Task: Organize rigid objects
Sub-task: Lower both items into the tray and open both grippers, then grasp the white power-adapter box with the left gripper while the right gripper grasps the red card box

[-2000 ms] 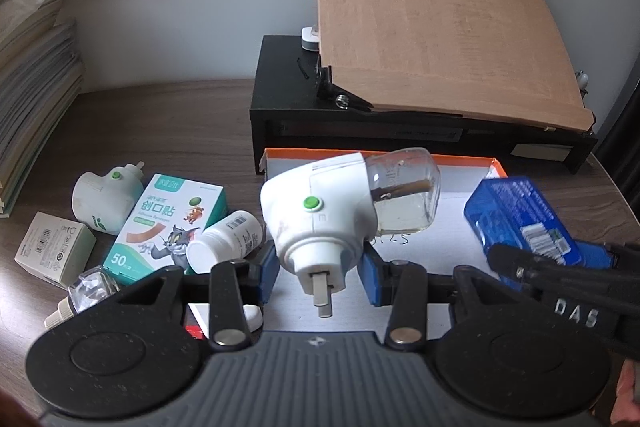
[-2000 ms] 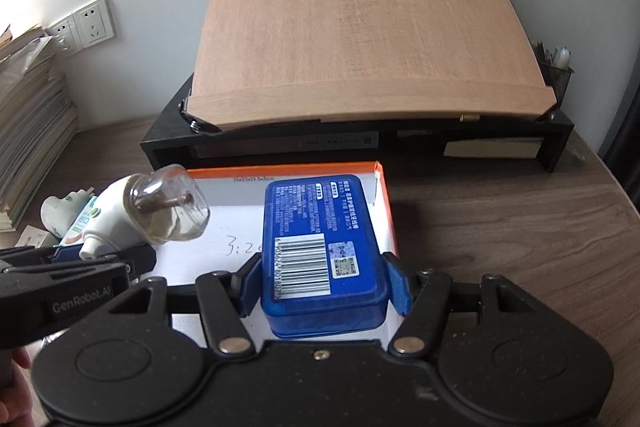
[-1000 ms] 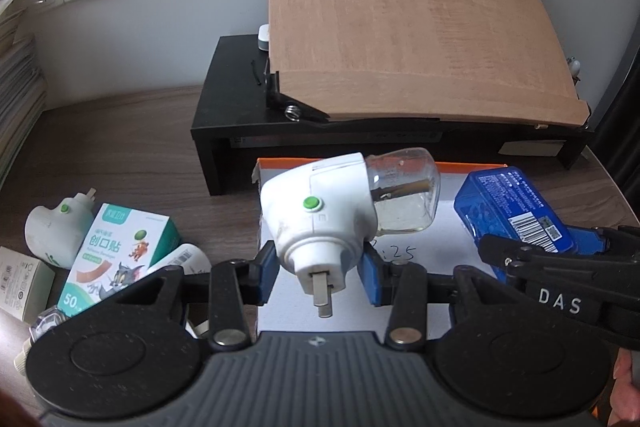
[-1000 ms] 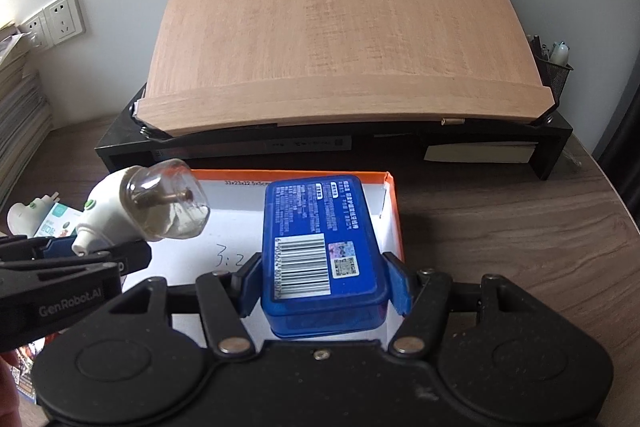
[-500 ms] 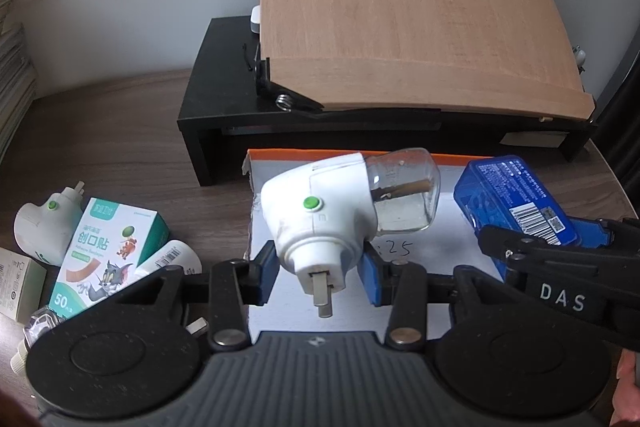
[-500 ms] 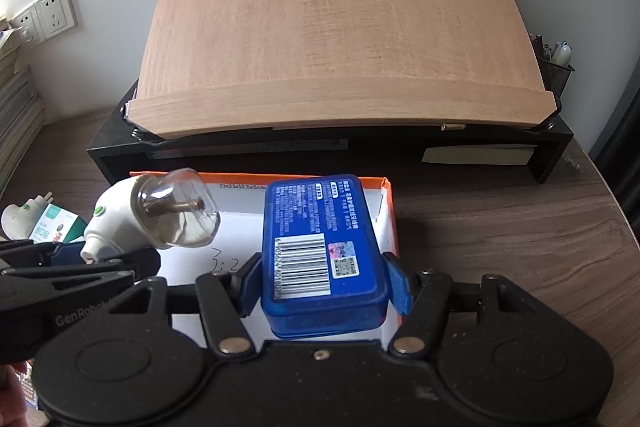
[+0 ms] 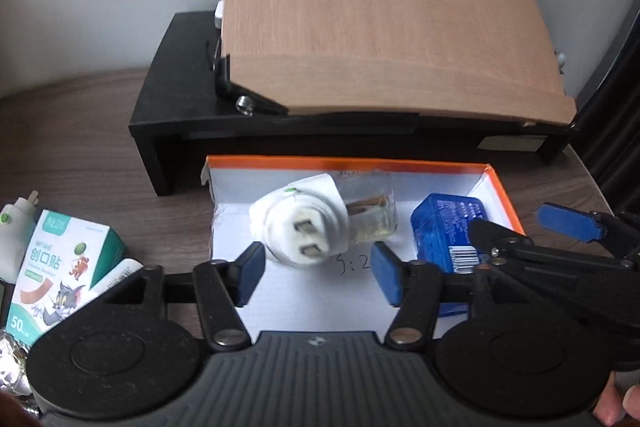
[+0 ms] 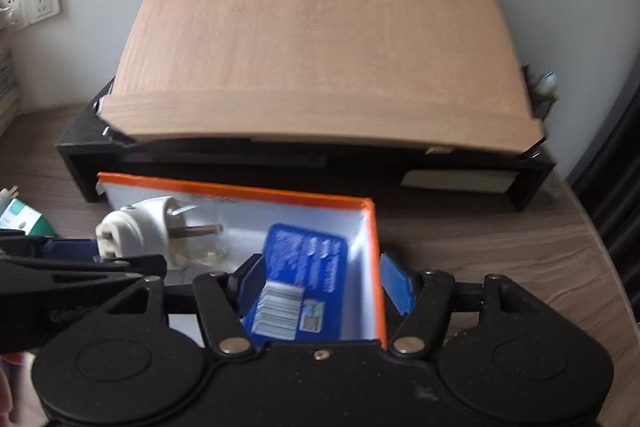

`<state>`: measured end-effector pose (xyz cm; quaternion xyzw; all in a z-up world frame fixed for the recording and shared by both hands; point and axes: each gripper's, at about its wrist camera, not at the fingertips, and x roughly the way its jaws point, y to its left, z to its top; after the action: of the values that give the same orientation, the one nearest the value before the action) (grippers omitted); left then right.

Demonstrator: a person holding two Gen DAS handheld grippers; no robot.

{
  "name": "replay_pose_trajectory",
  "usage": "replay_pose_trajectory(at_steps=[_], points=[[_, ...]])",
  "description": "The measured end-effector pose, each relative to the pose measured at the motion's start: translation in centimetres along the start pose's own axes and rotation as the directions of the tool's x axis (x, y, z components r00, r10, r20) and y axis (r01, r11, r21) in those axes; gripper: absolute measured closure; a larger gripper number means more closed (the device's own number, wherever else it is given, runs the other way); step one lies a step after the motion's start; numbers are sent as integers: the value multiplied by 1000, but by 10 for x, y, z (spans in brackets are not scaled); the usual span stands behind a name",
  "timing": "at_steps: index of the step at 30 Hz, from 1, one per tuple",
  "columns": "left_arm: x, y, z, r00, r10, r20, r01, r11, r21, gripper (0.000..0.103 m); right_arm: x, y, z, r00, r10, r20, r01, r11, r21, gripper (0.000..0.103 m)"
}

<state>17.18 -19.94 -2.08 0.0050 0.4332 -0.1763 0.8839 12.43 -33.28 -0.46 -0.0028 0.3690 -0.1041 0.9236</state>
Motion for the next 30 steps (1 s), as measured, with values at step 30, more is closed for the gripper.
replay_pose_trajectory(at_steps=[30], points=[[-117,150,-86,986,117,116,-96,981,-171,18,-82,146,-52,981,192,13,-193,981,29,24]])
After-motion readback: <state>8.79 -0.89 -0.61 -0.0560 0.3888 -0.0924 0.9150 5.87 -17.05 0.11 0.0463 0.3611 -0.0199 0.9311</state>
